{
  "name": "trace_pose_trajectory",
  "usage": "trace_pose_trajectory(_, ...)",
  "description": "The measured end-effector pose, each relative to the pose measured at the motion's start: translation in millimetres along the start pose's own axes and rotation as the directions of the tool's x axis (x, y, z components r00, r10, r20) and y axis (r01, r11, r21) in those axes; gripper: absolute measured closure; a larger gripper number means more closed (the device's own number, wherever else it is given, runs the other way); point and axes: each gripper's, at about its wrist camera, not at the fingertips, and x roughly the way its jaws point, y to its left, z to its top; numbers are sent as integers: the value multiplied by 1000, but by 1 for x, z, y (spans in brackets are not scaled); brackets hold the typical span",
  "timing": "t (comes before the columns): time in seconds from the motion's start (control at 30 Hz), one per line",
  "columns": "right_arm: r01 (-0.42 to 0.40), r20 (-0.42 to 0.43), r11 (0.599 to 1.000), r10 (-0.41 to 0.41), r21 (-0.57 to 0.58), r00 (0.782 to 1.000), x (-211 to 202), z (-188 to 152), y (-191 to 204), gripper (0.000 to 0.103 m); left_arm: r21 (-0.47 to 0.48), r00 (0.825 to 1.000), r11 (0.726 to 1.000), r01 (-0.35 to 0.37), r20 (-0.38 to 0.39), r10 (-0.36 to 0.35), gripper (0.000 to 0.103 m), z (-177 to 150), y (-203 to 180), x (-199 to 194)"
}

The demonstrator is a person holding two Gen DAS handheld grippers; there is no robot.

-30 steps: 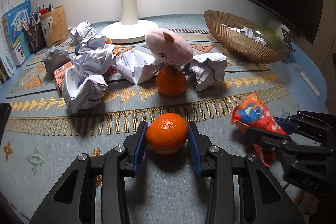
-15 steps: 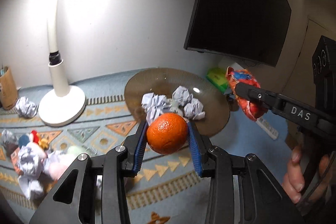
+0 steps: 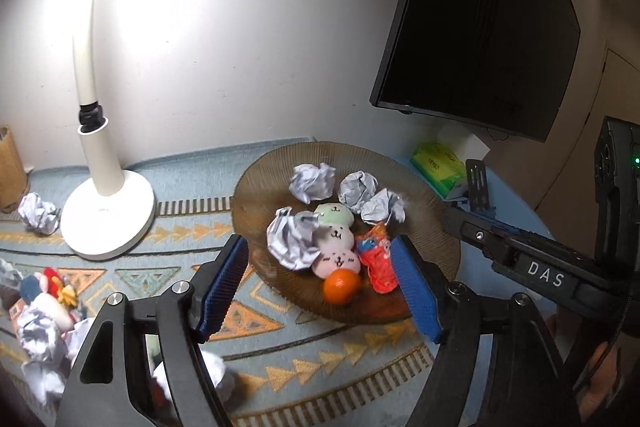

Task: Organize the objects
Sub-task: 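Withdraw both tools from the bowl back toward the pile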

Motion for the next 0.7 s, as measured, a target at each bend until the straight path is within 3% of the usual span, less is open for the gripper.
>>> trace_pose_trajectory(0.07, -65, -1, 997, 65, -43, 998, -10, -19, 23, 58, 31, 999, 999, -39, 36, 38, 22, -19, 3, -32)
trace_pose_trajectory(0.1, -93, 6, 994, 93, -61, 996, -14, -29, 35, 45, 41, 996, 997, -70, 58, 68, 18, -30, 6, -48)
trace_pose_trajectory(0.17, -144, 42, 986, 148, -89, 988, -21, -50, 57, 31, 43, 976, 982, -185, 122, 178, 7, -56, 18, -80)
trace_pose_trajectory(0.2, -162, 56, 981, 169, -111, 984, -22, -60, 68, 27, 29, 948, 957, -288, 153, 280, 5, -69, 25, -92)
trace_pose_trajectory(0.27, -161, 86, 974, 176, -158, 981, -19, -78, 88, 26, 1, 867, 881, -473, 176, 465, 2, -92, 48, -106)
trace_pose_trajectory(0.4, -102, 173, 974, 138, -204, 975, -8, -105, 110, 26, -64, 767, 777, -627, 129, 629, 2, -125, 106, -113)
trace_pose_trajectory(0.47, -104, 157, 973, 138, -208, 978, -2, -114, 115, 26, -117, 715, 716, -689, 59, 697, 2, -134, 135, -112)
trace_pose_trajectory(0.5, -86, 147, 971, 121, -224, 982, 1, -118, 119, 26, -140, 698, 694, -706, 26, 715, 2, -136, 147, -112)
trace_pose_trajectory(0.6, -14, 144, 954, 59, -299, 988, 12, -135, 126, 26, -221, 716, 702, -676, 26, 698, 2, -142, 170, -117)
trace_pose_trajectory(0.7, 0, 138, 941, 50, -337, 989, 15, -140, 133, 26, -274, 751, 725, -631, 16, 660, 2, -154, 184, -113)
